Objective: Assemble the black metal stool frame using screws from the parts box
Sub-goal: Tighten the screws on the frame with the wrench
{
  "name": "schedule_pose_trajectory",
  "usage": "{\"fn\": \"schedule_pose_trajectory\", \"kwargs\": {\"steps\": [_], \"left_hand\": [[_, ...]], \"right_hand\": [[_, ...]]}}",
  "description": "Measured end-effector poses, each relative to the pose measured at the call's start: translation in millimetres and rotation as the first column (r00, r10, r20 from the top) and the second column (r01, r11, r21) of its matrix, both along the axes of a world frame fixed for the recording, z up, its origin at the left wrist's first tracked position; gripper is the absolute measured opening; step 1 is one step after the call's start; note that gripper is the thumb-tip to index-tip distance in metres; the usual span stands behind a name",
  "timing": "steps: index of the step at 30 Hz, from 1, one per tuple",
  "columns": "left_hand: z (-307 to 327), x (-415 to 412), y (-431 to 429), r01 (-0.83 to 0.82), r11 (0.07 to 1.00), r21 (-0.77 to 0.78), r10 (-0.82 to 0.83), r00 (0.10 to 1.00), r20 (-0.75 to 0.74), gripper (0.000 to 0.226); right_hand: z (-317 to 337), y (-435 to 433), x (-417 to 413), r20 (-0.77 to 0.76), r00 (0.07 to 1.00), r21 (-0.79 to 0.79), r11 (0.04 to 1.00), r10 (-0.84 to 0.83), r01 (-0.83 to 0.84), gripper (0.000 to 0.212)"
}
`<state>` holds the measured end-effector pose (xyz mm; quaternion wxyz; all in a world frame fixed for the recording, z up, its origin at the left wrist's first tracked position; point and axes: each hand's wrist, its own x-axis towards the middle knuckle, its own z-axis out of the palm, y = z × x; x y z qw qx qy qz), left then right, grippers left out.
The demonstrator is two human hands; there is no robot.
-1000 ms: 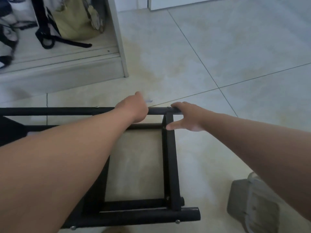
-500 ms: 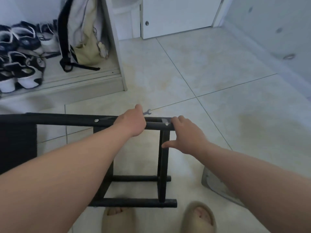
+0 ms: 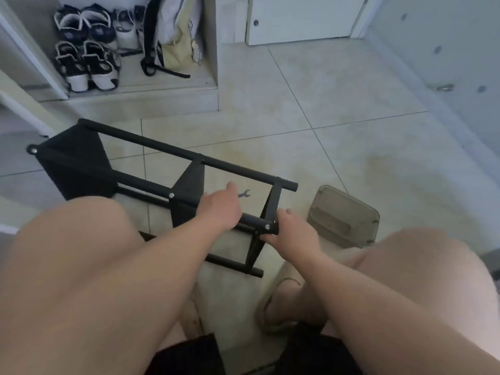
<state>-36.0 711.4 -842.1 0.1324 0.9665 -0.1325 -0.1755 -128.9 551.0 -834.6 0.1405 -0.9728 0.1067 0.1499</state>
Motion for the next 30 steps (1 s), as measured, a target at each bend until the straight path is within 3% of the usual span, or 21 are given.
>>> {"fn": "schedule_pose_trajectory", "kwargs": {"steps": [4,6,13,18,20,24,30], "left_hand": [[-10,-42,17,-0.052,0.998,-0.044,0.049,0.996,-0.074,0.015],[-12,-57,23,-0.07,0.997,-0.035,0.064,0.988,-0.138,0.013],[-11,-74,24,0.005,1.0,-0.021,-0.008,0.983,-0.181,0.012],[-11,-78,21,0.026,0.999,-0.028,-0.031,0.973,-0.228,0.011],[-11,-79,21,0.042,0.999,-0.028,-0.048,0.967,-0.251,0.011],[-7,-79,21,0.057,0.998,-0.014,-0.059,0.965,-0.257,0.01],[-4,-70,18,0.075,0.997,0.03,-0.062,0.949,-0.31,0.017]], "right_hand": [[2,12,-30,-0.115,0.992,0.057,0.997,0.059,-0.052,0.03],[1,15,-42,-0.189,0.978,0.079,0.994,0.088,-0.074,0.036],[13,16,-53,-0.313,0.949,0.039,0.999,0.039,-0.028,0.038],[29,12,-43,-0.156,0.979,-0.225,0.961,0.128,-0.161,0.116],[28,8,-35,-0.221,0.952,-0.219,0.941,0.211,-0.259,0.137],[16,2,-29,-0.354,0.891,-0.185,0.912,0.286,-0.366,0.156],[6,-1,-30,-0.311,0.906,-0.222,0.905,0.286,-0.362,0.158]]}}
